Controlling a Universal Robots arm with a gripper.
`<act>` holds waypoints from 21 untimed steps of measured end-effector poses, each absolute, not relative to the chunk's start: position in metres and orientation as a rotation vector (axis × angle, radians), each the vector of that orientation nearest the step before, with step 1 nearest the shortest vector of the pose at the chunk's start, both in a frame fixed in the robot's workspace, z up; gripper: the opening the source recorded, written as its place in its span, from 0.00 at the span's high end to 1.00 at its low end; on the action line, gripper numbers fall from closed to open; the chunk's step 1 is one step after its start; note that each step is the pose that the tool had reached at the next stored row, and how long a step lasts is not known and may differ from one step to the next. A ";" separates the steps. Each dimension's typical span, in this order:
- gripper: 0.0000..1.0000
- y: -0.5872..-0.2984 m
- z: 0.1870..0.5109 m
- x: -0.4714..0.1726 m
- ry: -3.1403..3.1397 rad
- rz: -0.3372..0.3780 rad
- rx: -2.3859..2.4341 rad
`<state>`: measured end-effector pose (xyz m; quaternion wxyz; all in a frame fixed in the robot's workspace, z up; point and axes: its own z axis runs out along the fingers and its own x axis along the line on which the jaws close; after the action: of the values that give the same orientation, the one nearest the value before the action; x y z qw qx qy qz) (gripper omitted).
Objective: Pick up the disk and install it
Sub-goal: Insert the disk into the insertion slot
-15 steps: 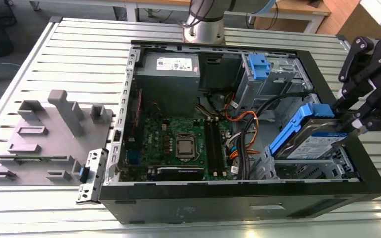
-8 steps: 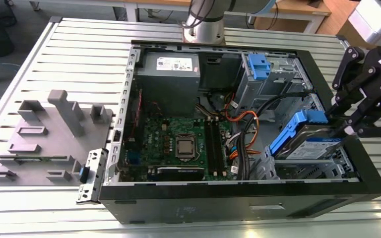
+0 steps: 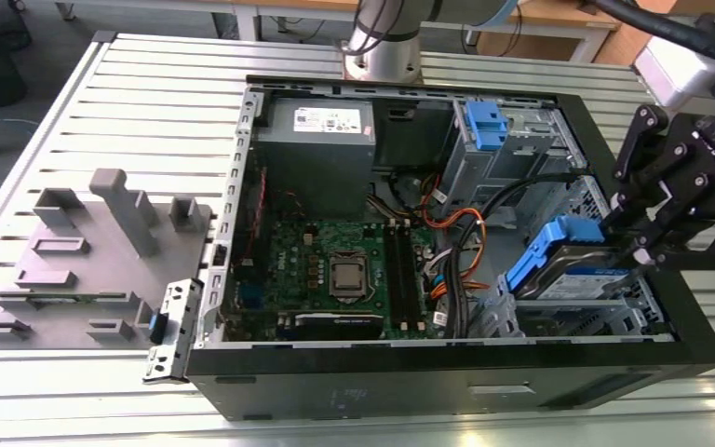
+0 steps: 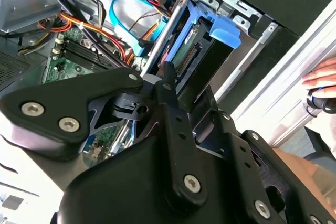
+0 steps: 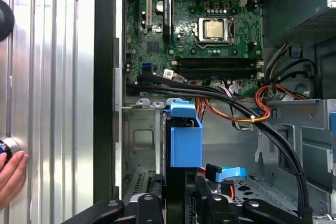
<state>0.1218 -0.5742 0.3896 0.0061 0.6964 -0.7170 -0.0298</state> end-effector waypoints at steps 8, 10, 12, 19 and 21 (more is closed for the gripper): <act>0.65 -0.574 0.375 0.122 -2.244 -0.093 2.179; 0.65 -0.574 0.371 0.122 -2.244 -0.093 2.179; 0.65 -0.575 0.368 0.122 -2.244 -0.093 2.179; 0.65 -0.575 0.355 0.122 -2.244 -0.093 2.179; 0.65 -0.575 0.351 0.122 -2.244 -0.093 2.179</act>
<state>0.1219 -0.5752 0.3514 0.0062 0.6964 -0.7170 -0.0297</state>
